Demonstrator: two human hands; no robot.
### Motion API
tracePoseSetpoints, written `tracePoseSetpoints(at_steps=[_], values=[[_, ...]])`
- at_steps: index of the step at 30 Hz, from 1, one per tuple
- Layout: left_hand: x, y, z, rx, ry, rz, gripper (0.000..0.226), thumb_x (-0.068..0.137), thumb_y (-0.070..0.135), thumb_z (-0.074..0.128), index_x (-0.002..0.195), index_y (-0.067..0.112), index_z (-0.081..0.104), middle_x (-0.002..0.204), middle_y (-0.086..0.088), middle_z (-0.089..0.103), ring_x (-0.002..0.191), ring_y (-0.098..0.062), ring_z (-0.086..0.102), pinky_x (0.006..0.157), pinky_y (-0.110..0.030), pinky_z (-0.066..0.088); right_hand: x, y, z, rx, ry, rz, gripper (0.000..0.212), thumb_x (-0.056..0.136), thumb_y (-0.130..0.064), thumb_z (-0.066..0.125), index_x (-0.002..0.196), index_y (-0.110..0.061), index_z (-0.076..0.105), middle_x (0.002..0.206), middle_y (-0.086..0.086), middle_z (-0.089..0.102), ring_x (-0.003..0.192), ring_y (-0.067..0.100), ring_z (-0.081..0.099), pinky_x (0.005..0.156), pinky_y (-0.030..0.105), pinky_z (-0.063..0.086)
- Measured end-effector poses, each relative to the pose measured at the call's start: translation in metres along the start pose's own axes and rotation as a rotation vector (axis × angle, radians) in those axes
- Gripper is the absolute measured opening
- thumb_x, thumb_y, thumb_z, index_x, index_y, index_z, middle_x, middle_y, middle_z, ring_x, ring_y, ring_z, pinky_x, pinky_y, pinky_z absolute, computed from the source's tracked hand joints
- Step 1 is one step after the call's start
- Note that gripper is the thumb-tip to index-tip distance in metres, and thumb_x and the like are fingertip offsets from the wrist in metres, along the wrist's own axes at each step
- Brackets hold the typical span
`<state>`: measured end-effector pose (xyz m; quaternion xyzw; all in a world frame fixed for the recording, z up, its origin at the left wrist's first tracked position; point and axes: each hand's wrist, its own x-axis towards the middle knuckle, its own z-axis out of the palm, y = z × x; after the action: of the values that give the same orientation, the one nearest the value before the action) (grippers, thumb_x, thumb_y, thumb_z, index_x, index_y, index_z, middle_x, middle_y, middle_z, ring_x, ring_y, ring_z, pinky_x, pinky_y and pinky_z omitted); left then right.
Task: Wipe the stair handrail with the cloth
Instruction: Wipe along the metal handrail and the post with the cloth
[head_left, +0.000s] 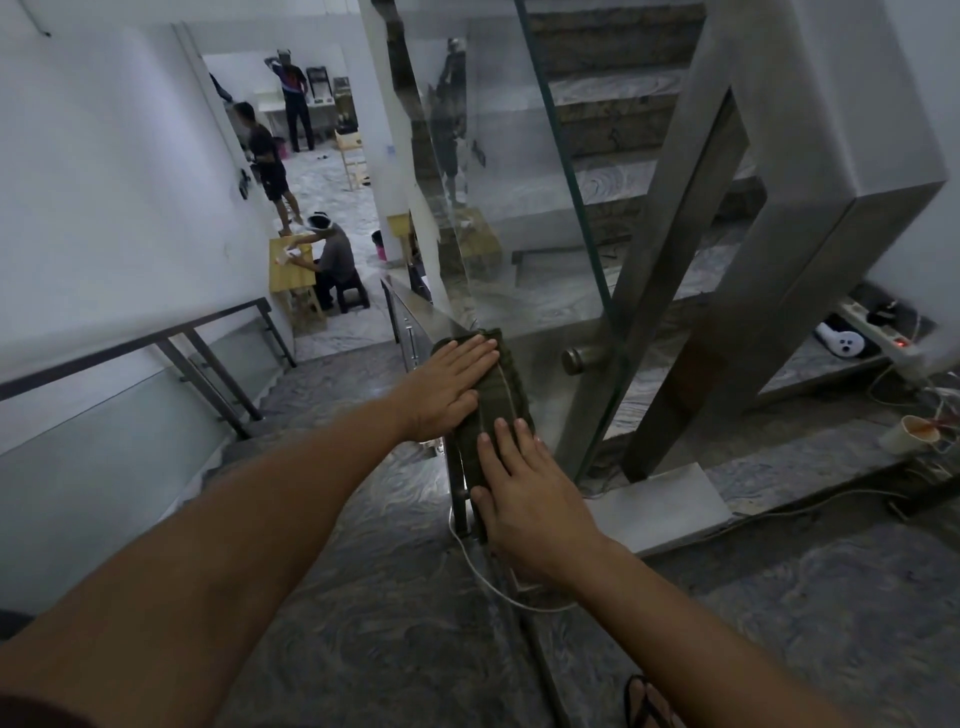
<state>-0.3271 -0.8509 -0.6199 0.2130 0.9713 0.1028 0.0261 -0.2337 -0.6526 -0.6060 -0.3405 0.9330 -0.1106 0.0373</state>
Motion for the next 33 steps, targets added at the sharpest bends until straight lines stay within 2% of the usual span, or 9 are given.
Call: tracePoseSetpoints(at_steps=[5,8,12,14,16,18,24,29,33], values=[[0.003,-0.007,0.001,-0.032,0.033,-0.039,0.076,0.083,0.045,0.006,0.151,0.012,0.01,0.161,-0.007,0.006,0.149,-0.017,-0.002,0.121,-0.041,0.0,0.009,0.003,-0.003,0.007,-0.064,0.011,0.074,0.09,-0.049,0.007,0.153,-0.011,0.008,0.162,0.015,0.002,0.149,0.031,-0.005,0.118,0.039,-0.003],[-0.004,-0.006,0.002,-0.057,0.062,-0.075,0.076,0.083,0.046,0.006,0.151,0.013,0.01,0.161,-0.006,0.006,0.148,-0.017,-0.003,0.121,-0.038,-0.003,0.007,0.005,-0.005,0.006,-0.076,0.002,0.066,0.096,-0.046,0.014,0.153,-0.011,0.009,0.162,0.014,0.003,0.15,0.029,-0.004,0.119,0.04,-0.002],[-0.027,0.001,0.008,-0.12,0.076,-0.113,0.076,0.084,0.048,0.006,0.151,0.012,0.009,0.162,-0.005,0.005,0.148,-0.016,-0.006,0.121,-0.035,-0.003,-0.007,0.002,-0.009,-0.016,-0.076,-0.027,0.07,0.092,-0.046,0.011,0.152,-0.01,0.013,0.162,0.014,0.007,0.15,0.03,0.0,0.117,0.038,-0.006],[-0.036,0.01,0.01,-0.128,0.073,-0.124,0.076,0.084,0.048,0.007,0.151,0.012,0.009,0.162,-0.005,0.005,0.148,-0.016,-0.006,0.121,-0.038,-0.002,-0.019,0.001,-0.008,-0.031,-0.046,-0.049,0.065,0.095,-0.042,0.018,0.151,-0.01,0.022,0.16,0.015,0.017,0.149,0.03,0.012,0.115,0.037,-0.005],[-0.043,0.022,0.012,-0.138,0.073,-0.131,0.074,0.086,0.047,0.009,0.151,0.013,0.008,0.161,-0.005,0.004,0.147,-0.014,-0.009,0.121,-0.039,-0.004,-0.032,-0.001,-0.008,-0.112,-0.006,-0.08,0.058,0.095,-0.039,0.03,0.142,-0.009,0.043,0.148,0.016,0.043,0.139,0.031,0.038,0.113,0.042,0.012],[-0.053,0.036,0.015,-0.149,0.086,-0.146,0.069,0.088,0.043,0.012,0.151,0.014,0.007,0.162,-0.004,0.003,0.144,-0.01,-0.012,0.12,-0.039,-0.006,-0.044,0.0,-0.004,-0.183,0.008,-0.09,0.053,0.093,-0.04,0.036,0.134,-0.011,0.054,0.137,0.013,0.057,0.129,0.029,0.052,0.109,0.044,0.025],[-0.079,0.069,0.026,-0.084,0.081,-0.201,0.071,0.088,0.049,0.005,0.152,0.018,0.002,0.162,0.002,-0.002,0.143,-0.007,-0.016,0.119,-0.05,-0.005,-0.082,0.015,0.002,-0.235,0.038,-0.134,0.055,0.101,-0.043,0.019,0.138,-0.016,0.048,0.142,0.007,0.052,0.134,0.025,0.046,0.117,0.045,0.025],[-0.093,0.099,0.03,-0.065,0.104,-0.213,0.09,0.081,0.071,-0.007,0.152,0.017,0.007,0.161,-0.001,0.003,0.145,-0.009,-0.012,0.118,-0.048,-0.011,-0.101,0.05,-0.002,-0.306,0.11,-0.209,0.052,0.092,-0.04,0.036,0.131,-0.011,0.056,0.135,0.008,0.06,0.128,0.026,0.053,0.112,0.044,0.017],[-0.099,0.137,0.034,-0.068,0.177,-0.257,0.091,0.083,0.072,0.004,0.15,0.012,0.017,0.16,-0.006,0.012,0.149,-0.018,-0.001,0.12,-0.045,-0.007,-0.11,0.084,-0.004,-0.305,0.209,-0.247,0.048,0.088,-0.03,0.041,0.126,-0.009,0.062,0.129,0.01,0.064,0.122,0.026,0.058,0.109,0.047,0.025]])
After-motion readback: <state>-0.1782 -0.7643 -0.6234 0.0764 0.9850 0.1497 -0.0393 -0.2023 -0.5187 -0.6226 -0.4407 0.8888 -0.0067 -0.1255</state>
